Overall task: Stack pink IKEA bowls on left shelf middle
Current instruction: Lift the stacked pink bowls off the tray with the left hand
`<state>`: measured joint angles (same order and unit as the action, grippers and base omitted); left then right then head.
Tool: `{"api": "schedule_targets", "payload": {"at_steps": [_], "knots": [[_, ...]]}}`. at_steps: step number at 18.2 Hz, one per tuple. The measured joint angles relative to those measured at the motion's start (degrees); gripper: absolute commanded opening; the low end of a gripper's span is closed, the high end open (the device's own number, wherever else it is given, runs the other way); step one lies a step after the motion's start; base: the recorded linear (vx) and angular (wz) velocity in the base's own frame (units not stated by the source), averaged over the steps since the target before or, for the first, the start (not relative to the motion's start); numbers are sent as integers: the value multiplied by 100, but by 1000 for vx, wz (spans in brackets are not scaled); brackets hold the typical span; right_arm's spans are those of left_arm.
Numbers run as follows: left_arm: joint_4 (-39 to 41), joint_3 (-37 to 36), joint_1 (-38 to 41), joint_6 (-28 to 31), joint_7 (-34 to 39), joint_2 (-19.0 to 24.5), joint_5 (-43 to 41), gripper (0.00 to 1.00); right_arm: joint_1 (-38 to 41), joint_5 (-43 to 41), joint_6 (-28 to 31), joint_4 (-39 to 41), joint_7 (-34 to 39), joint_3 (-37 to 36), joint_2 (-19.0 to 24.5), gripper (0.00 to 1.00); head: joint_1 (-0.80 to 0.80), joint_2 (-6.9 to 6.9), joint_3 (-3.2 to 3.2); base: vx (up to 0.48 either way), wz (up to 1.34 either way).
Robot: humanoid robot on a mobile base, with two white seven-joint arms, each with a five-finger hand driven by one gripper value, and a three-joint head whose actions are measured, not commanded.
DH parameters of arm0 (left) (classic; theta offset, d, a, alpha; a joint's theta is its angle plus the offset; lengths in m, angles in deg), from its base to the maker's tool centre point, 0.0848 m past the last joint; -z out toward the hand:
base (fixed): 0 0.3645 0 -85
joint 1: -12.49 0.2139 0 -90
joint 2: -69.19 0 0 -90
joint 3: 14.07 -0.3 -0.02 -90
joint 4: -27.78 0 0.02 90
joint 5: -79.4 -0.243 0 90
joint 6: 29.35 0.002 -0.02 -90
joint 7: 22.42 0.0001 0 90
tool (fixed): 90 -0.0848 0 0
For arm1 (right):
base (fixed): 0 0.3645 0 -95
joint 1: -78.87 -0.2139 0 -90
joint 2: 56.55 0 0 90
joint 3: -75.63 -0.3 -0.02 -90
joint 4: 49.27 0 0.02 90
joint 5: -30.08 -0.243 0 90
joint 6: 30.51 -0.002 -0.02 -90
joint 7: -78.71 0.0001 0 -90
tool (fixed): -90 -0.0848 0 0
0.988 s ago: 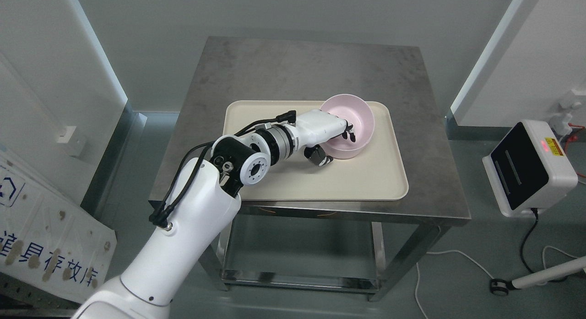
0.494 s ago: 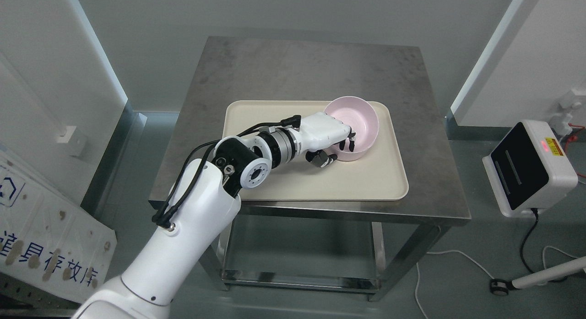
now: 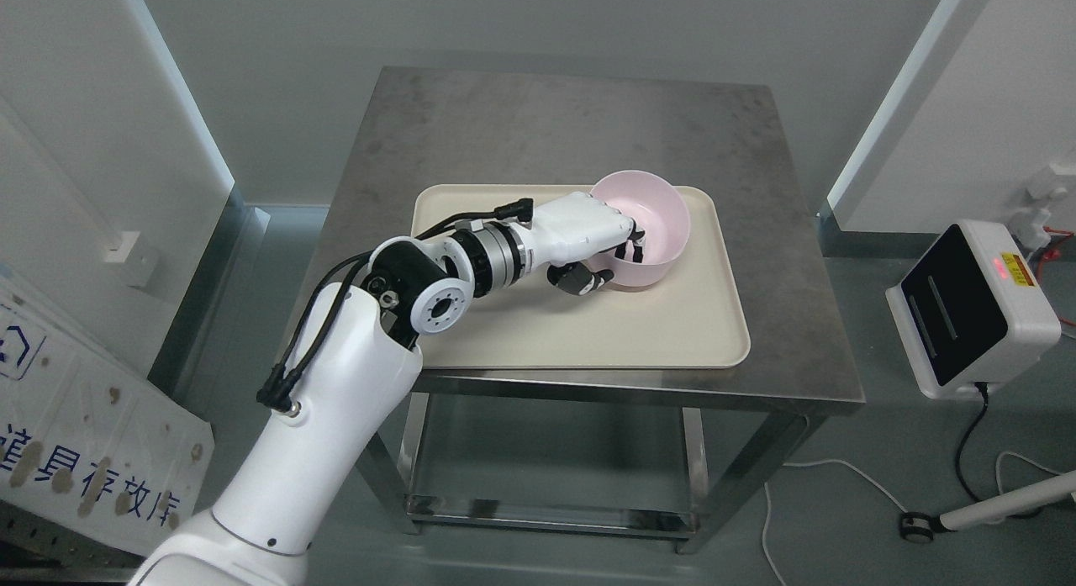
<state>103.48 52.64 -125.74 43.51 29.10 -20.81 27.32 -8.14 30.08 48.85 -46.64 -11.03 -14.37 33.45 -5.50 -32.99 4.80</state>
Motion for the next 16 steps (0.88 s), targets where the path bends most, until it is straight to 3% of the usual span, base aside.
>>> {"api": "schedule_targets", "payload": {"at_steps": [16], "knots": [[406, 1292, 709, -1165, -64, 0, 1185, 6, -1, 0, 0, 0, -13, 0, 0, 100, 0, 0, 0, 0, 0]]}}
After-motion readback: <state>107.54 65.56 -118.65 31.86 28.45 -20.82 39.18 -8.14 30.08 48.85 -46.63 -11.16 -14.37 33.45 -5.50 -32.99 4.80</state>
